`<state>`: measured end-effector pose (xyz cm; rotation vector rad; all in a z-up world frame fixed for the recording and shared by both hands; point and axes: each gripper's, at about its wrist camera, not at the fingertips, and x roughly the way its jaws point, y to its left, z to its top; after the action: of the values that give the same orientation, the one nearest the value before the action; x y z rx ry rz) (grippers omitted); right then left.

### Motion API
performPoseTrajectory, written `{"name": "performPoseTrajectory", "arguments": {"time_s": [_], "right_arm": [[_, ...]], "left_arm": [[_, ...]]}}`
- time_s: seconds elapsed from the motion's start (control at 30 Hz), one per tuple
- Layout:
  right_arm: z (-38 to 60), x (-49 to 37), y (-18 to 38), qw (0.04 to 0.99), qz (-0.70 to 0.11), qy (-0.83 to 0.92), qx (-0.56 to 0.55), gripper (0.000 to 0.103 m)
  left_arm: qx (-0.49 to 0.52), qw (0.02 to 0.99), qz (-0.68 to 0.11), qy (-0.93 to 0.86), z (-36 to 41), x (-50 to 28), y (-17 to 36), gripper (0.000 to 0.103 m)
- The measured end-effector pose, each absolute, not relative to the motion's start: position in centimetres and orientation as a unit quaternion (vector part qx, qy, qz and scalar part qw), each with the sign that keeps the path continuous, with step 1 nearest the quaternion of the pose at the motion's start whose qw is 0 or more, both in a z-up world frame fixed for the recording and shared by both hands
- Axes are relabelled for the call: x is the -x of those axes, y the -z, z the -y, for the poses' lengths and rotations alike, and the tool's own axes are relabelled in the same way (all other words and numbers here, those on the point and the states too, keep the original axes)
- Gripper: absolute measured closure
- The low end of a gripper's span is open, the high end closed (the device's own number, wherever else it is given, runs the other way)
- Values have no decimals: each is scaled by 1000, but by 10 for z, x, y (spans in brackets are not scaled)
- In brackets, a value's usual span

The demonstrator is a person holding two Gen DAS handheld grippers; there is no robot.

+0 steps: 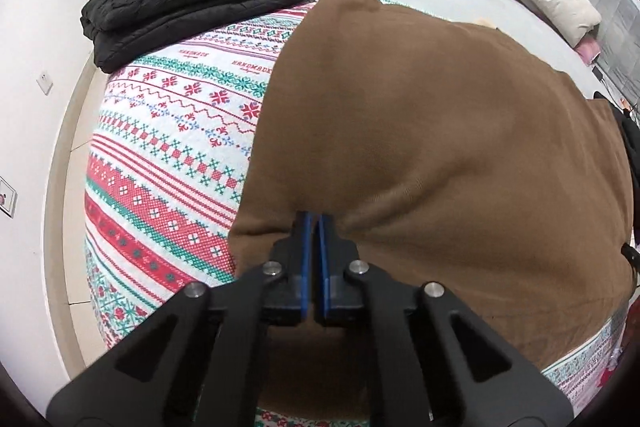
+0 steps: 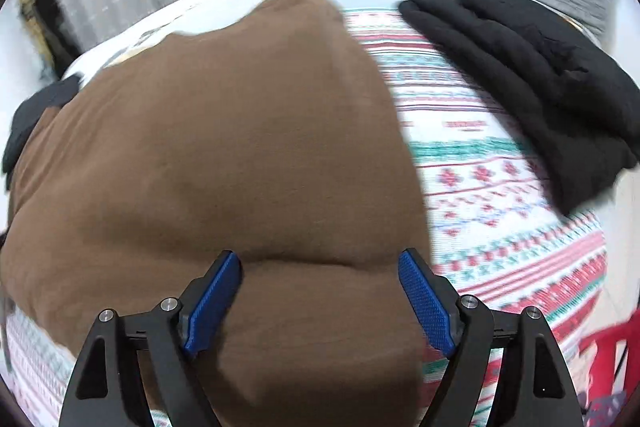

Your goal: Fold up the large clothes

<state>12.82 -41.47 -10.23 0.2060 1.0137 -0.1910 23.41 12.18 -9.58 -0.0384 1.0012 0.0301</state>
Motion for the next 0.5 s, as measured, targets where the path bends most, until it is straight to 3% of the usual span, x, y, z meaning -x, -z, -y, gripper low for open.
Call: {"name": "performPoseTrajectory", "arguments": {"time_s": [0.07, 0.17, 0.3, 0.4, 0.43, 0.5], "right_arm": [[431, -124, 100, 854, -485, 136, -129, 14], [436, -119, 91, 851, -481, 154, -145, 14], [414, -100, 64, 870, -456, 122, -145, 13], [405, -90, 56, 867, -453, 83, -192, 13], [404, -85, 55, 861, -456, 70, -214, 13], [403, -76, 55, 851, -463, 59, -241, 13]], "left_arm": [[-17, 882, -470, -21, -112, -230, 96, 95], [-69, 888, -452, -41, -93, -221, 91, 92], [-53, 899, -434, -34, -80, -210, 69, 43], [-46, 920, -388, -10, -59, -184, 43, 31], [-59, 924, -378, 9, -46, -172, 36, 22], [-95, 925, -364, 39, -20, -154, 30, 19]]}}
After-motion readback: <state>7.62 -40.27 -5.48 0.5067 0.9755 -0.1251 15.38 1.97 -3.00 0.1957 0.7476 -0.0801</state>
